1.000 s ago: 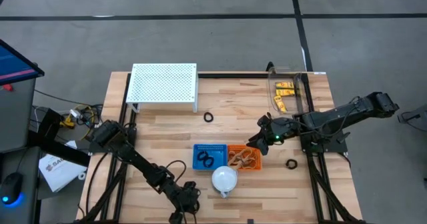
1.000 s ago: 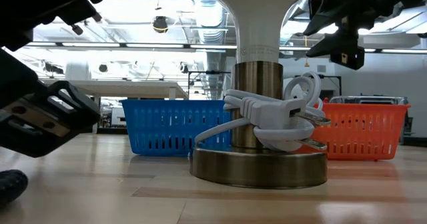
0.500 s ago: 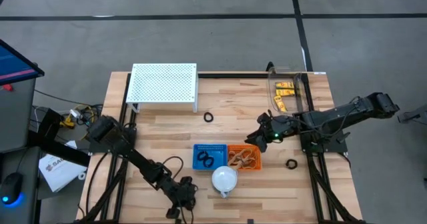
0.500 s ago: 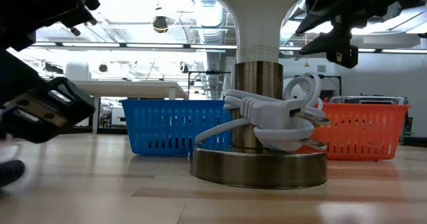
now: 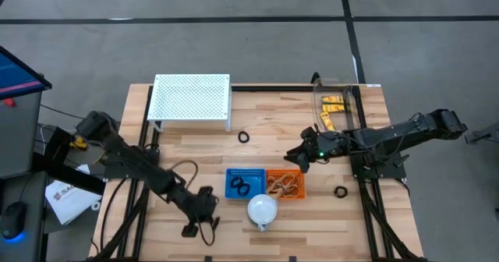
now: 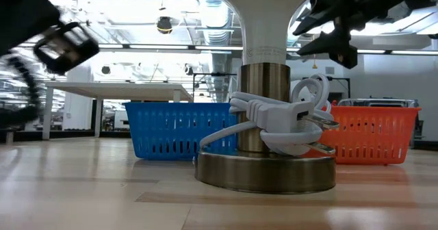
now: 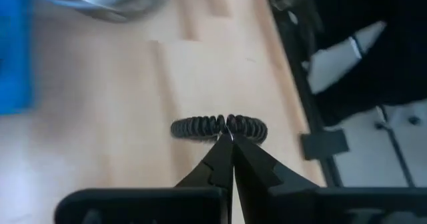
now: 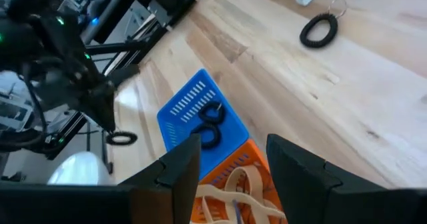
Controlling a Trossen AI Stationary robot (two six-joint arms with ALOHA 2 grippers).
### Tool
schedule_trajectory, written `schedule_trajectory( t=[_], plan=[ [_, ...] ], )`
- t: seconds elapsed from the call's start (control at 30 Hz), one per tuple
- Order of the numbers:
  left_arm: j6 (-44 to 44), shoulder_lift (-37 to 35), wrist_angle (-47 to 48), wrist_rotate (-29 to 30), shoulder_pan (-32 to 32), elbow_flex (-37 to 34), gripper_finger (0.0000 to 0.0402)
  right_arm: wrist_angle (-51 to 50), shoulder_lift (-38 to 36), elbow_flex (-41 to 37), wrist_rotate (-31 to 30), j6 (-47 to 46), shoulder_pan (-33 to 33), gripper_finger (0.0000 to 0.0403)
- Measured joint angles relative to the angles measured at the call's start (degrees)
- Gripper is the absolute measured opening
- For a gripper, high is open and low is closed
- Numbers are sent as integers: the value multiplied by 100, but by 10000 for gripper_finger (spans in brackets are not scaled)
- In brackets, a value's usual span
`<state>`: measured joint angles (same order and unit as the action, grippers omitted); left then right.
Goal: Pick & Place Office Desk Supplies
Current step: Put the black spring keychain into the blue basket
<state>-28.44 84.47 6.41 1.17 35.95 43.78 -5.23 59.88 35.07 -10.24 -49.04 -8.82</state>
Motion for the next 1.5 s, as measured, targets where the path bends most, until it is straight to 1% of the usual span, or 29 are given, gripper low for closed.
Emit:
schedule_trajectory(
  t=[0.07, 0.17, 0.27, 0.33, 0.43, 0.53, 0.6, 0.73, 0.9, 1.03, 1.23, 1.33, 1.4, 1.5],
  plan=[
    [212, -339, 305, 113, -154, -7, 1, 21, 2, 0, -167, 0, -2, 168],
    [598, -732, 525, 161, -490, -5, 1, 59, 1, 0, -234, 16, -1, 168],
    [1026, -991, 535, 192, -893, -5, 1, 107, 2, 0, -337, 46, -2, 168],
    [1326, -1034, 534, 199, -1192, -5, 1, 131, 2, 0, -428, 56, -2, 168],
    [1768, -993, 517, 203, -1654, -5, 1, 154, 2, 0, -527, 59, -2, 168],
    [2234, -792, 421, 189, -2073, 1, 0, 156, 1, 0, -624, 55, -2, 168],
    [2504, -585, 142, 22, -2330, 1, 0, 160, 2, 0, -660, 48, -2, 168],
    [2649, -72, -253, -178, -2688, 1, 0, 205, 2, 0, -669, 13, -4, 168],
    [2511, 210, -292, -207, -2813, 0, 4, 268, 2, 0, -670, -46, -7, 168],
    [2414, 163, -323, -208, -2797, 4, 24, 270, 2, 0, -669, -50, -11, 168],
    [2414, -202, -264, -207, -2768, 4, 73, 273, 2, 0, -645, -62, -12, 168],
    [2412, -505, -209, -206, -2768, 4, 90, 171, 2, 0, -623, -193, -77, 168],
    [2386, -713, -145, -159, -2768, 4, 97, -79, 2, 0, -617, -422, -175, 168],
    [2269, -1041, 7, -29, -2768, 5, 103, -719, 2, 0, -614, -978, -423, 168]
  ],
)
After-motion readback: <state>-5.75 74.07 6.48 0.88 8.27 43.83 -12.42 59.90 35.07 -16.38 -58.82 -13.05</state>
